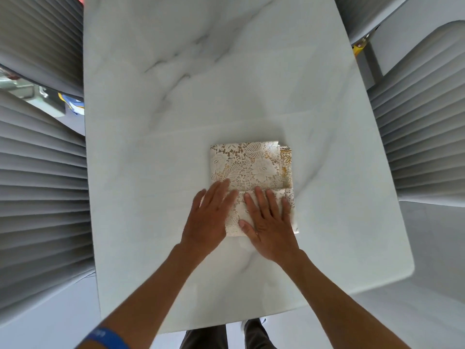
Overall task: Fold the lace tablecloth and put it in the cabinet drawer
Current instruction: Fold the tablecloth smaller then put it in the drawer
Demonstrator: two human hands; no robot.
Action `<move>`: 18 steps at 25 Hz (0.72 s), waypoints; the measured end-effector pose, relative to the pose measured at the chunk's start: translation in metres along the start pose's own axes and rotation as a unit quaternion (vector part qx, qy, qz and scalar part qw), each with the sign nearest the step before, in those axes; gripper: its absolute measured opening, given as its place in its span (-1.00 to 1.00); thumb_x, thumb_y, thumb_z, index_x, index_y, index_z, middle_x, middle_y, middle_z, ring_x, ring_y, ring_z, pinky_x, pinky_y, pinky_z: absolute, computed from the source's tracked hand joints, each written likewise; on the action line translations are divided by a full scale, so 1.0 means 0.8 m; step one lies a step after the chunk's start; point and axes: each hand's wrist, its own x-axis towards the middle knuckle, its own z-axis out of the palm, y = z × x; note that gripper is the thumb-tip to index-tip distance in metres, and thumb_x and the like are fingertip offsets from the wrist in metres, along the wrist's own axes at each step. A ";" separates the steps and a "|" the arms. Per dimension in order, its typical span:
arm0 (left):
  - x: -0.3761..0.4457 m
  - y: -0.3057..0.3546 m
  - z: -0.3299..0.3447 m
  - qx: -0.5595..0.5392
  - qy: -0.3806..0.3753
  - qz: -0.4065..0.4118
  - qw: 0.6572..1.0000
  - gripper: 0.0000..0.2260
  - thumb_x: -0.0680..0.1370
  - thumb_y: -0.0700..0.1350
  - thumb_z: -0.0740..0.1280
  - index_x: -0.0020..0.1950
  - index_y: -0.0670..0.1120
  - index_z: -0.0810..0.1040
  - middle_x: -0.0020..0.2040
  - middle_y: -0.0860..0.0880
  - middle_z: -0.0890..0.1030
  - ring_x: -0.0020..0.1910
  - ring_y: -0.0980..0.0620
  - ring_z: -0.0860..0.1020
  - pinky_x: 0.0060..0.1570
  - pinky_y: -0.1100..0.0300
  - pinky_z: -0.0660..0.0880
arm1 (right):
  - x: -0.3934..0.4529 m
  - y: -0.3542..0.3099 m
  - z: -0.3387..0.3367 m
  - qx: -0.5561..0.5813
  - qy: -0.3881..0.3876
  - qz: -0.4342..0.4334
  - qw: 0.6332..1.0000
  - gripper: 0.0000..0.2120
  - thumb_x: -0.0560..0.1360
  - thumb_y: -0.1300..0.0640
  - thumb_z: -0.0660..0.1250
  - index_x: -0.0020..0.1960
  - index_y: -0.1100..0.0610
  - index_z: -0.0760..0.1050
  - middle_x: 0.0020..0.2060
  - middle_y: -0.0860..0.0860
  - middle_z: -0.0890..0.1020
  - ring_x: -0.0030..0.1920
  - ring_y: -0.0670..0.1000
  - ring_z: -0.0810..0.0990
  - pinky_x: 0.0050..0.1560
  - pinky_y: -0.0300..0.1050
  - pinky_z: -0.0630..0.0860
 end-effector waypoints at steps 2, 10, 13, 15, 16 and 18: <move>0.011 -0.031 -0.010 0.021 -0.116 0.076 0.990 -0.30 0.44 -0.30 0.31 0.53 0.06 0.20 0.60 -0.02 0.11 0.58 -0.04 0.04 0.47 -0.18 0.13 | 0.000 0.026 -0.011 -0.021 -0.013 -0.069 0.997 -0.19 0.47 -0.40 0.09 0.59 -0.08 -0.04 0.59 0.00 -0.03 0.58 0.10 -0.04 0.51 0.30 -0.01; -0.010 -0.064 -0.005 0.017 -0.229 0.134 0.964 -0.11 0.42 0.13 0.32 0.51 0.30 -0.28 0.61 0.09 -0.14 0.58 0.05 -0.16 0.52 -0.08 0.02 | -0.011 0.053 -0.049 -0.108 -0.080 -0.074 0.988 -0.10 0.25 -0.16 0.37 0.54 0.01 0.18 0.52 0.19 0.23 0.46 0.34 0.23 0.32 0.22 0.34; -0.064 -0.052 0.001 -0.015 -0.230 0.128 0.965 -0.08 0.36 0.34 0.34 0.53 0.30 -0.19 0.60 0.12 -0.13 0.57 0.11 -0.15 0.51 0.08 -0.03 | -0.072 0.054 -0.037 -0.069 -0.041 -0.112 0.990 -0.17 0.21 -0.08 0.38 0.44 0.05 0.26 0.44 0.21 0.38 0.36 0.35 0.39 0.15 0.22 0.50; -0.091 -0.038 0.011 -0.032 -0.206 0.109 0.972 -0.09 0.34 0.35 0.36 0.55 0.27 -0.08 0.60 0.11 -0.07 0.57 0.10 -0.09 0.51 0.11 0.00 | -0.101 0.048 -0.025 -0.049 -0.033 -0.109 0.992 -0.21 0.20 -0.04 0.41 0.40 0.08 0.33 0.42 0.21 0.42 0.33 0.35 0.44 0.10 0.22 0.53; -0.095 -0.032 0.011 -0.049 -0.199 0.093 0.974 -0.11 0.33 0.37 0.34 0.55 0.25 -0.01 0.60 0.11 -0.02 0.57 0.09 -0.04 0.50 0.11 0.02 | -0.104 0.044 -0.024 -0.045 -0.039 -0.103 0.993 -0.22 0.20 -0.04 0.41 0.40 0.10 0.37 0.43 0.20 0.41 0.34 0.34 0.43 0.12 0.22 0.52; -0.082 -0.028 0.004 -0.105 -0.182 0.056 0.976 -0.23 0.38 0.40 0.29 0.53 0.23 0.13 0.57 0.12 0.17 0.51 0.04 0.17 0.45 0.08 0.15 | -0.094 0.047 -0.029 -0.045 -0.054 -0.114 0.991 -0.23 0.23 -0.06 0.41 0.42 0.08 0.36 0.46 0.16 0.35 0.39 0.29 0.37 0.24 0.20 0.44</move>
